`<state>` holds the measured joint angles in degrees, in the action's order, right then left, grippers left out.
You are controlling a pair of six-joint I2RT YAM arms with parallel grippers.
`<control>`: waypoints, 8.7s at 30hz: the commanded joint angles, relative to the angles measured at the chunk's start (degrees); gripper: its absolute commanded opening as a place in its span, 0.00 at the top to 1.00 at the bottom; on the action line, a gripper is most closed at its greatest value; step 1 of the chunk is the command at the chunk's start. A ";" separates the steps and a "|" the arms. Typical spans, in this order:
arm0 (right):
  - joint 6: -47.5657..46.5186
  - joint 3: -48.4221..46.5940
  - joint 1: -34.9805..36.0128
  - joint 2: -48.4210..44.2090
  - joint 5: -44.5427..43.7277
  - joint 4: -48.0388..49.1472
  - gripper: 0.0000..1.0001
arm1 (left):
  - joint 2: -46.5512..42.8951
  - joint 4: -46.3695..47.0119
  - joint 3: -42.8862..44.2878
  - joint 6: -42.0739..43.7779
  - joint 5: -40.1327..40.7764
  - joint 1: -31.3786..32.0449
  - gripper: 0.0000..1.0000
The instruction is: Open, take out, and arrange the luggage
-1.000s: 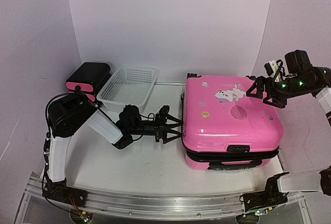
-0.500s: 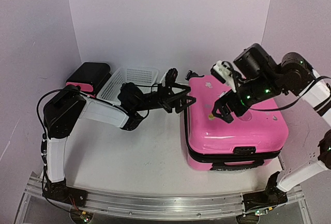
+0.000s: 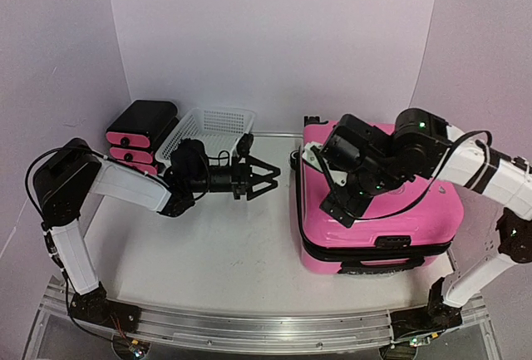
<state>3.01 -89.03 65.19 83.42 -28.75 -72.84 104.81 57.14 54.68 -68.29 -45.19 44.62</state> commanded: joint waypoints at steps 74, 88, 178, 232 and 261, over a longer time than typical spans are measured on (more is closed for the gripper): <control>-10.38 5.37 0.64 -5.22 17.57 11.07 0.02 | 8.98 -40.18 27.87 34.64 4.90 8.16 0.26; -4.95 10.85 0.64 -3.54 26.40 12.36 0.77 | 9.04 -42.73 27.88 35.76 8.12 8.20 0.26; 8.86 10.09 -2.94 -8.09 2.47 13.81 0.03 | 20.68 -61.38 44.97 32.02 28.10 5.83 1.00; 8.05 4.44 -2.38 -6.73 -1.13 5.25 0.10 | 22.77 -55.21 44.18 32.23 18.25 8.54 0.33; -4.13 3.63 -2.40 0.27 1.67 6.66 0.02 | 4.21 -62.53 23.11 44.02 28.48 -2.17 1.00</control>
<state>2.61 -85.36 62.92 84.16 -28.82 -68.03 115.98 -1.02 81.32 -28.56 -22.65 45.08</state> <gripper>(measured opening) 0.983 0.019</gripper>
